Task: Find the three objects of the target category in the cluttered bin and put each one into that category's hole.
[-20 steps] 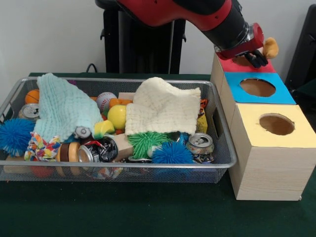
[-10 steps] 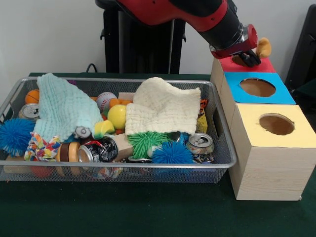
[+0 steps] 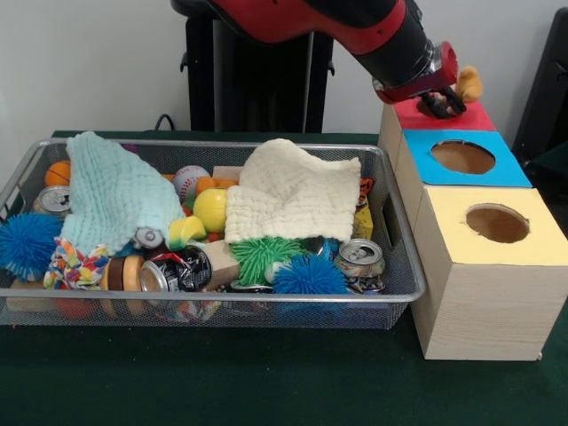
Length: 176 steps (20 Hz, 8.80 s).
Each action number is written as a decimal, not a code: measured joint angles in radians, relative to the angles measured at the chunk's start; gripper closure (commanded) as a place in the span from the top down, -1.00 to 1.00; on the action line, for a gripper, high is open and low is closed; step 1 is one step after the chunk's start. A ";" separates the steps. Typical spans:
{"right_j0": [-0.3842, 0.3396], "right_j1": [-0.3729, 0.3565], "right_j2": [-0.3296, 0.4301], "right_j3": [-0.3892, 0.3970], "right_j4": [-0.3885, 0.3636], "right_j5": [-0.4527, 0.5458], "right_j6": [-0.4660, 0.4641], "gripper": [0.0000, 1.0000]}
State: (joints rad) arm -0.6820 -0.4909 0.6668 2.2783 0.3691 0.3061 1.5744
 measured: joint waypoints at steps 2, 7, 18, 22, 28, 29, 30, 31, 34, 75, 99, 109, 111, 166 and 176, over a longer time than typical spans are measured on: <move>0.001 0.000 -0.003 0.001 -0.002 0.000 0.000 1.00; 0.007 0.000 -0.012 0.005 -0.021 0.000 0.000 1.00; 0.025 -0.017 -0.033 0.005 -0.038 0.014 0.000 1.00; 0.055 -0.048 -0.061 0.000 -0.055 0.052 0.000 1.00; 0.079 -0.097 -0.084 -0.023 -0.092 0.125 0.000 1.00; 0.081 -0.101 -0.085 -0.028 -0.097 0.133 0.000 1.00; 0.083 -0.104 -0.088 -0.034 -0.105 0.142 0.000 1.00; 0.085 -0.105 -0.089 -0.038 -0.110 0.149 0.000 1.00; 0.103 -0.110 -0.102 -0.069 -0.147 0.194 0.000 1.00; 0.163 -0.192 -0.217 -0.500 -0.990 0.472 0.000 1.00; 0.038 -0.005 -0.258 -0.566 -0.877 0.104 0.000 1.00; 0.086 0.074 -0.337 -0.589 -0.814 0.055 0.000 -1.00; 0.100 0.072 -0.348 -0.598 -0.813 0.055 0.000 -1.00; -0.108 0.036 -0.163 -0.740 -1.101 0.398 -0.411 -1.00; -0.123 0.030 -0.139 -0.787 -1.099 0.544 -0.471 -1.00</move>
State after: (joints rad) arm -0.8049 -0.4608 0.5278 1.4910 -0.7301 0.8497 1.1035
